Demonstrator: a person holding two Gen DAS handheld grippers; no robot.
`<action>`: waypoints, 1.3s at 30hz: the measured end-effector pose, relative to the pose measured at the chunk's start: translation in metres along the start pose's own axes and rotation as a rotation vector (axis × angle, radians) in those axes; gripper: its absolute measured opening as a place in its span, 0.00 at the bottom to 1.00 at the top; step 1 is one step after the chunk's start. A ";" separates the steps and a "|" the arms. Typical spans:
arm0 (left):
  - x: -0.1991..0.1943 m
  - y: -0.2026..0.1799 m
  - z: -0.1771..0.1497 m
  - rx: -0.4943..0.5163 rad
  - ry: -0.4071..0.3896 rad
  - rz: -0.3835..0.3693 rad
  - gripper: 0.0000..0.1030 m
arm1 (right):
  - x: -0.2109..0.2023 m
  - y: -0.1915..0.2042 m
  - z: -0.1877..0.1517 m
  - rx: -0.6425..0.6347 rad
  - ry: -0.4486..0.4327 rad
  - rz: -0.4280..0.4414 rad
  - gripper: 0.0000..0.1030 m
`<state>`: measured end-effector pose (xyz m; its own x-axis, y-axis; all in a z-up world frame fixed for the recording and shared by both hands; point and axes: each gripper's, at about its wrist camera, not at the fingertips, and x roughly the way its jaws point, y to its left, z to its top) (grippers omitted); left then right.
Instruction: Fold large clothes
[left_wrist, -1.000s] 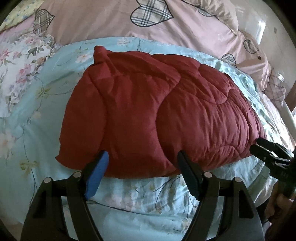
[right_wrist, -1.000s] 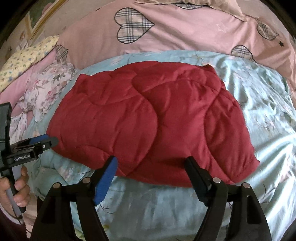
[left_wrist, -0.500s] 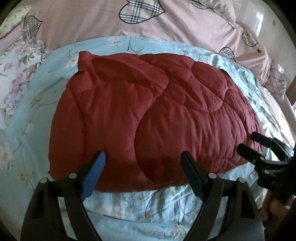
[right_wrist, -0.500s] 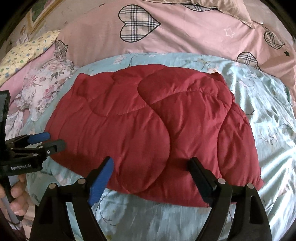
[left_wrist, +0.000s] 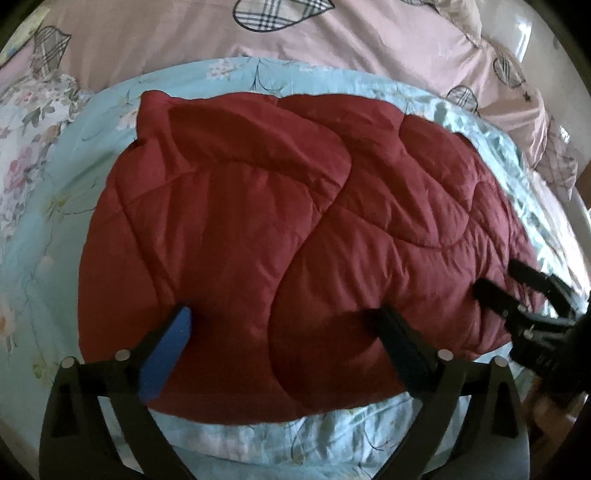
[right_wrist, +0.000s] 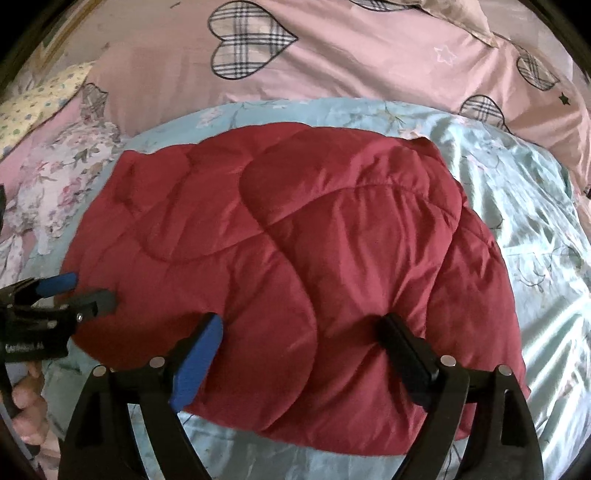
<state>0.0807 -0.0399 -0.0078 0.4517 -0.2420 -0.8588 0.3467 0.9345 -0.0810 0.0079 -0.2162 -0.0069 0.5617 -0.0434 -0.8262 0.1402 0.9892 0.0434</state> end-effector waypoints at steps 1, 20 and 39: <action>0.002 -0.001 0.001 0.009 0.008 0.001 0.99 | 0.002 -0.002 0.001 0.005 0.000 -0.008 0.86; 0.040 0.004 0.024 -0.012 0.022 -0.007 1.00 | 0.036 -0.041 0.011 0.085 0.003 -0.008 0.99; 0.025 0.018 0.025 -0.038 -0.002 -0.026 1.00 | 0.040 -0.046 0.015 0.085 0.005 0.007 1.00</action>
<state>0.1190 -0.0356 -0.0176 0.4450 -0.2667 -0.8549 0.3270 0.9371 -0.1222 0.0363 -0.2651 -0.0338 0.5586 -0.0351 -0.8287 0.2048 0.9740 0.0968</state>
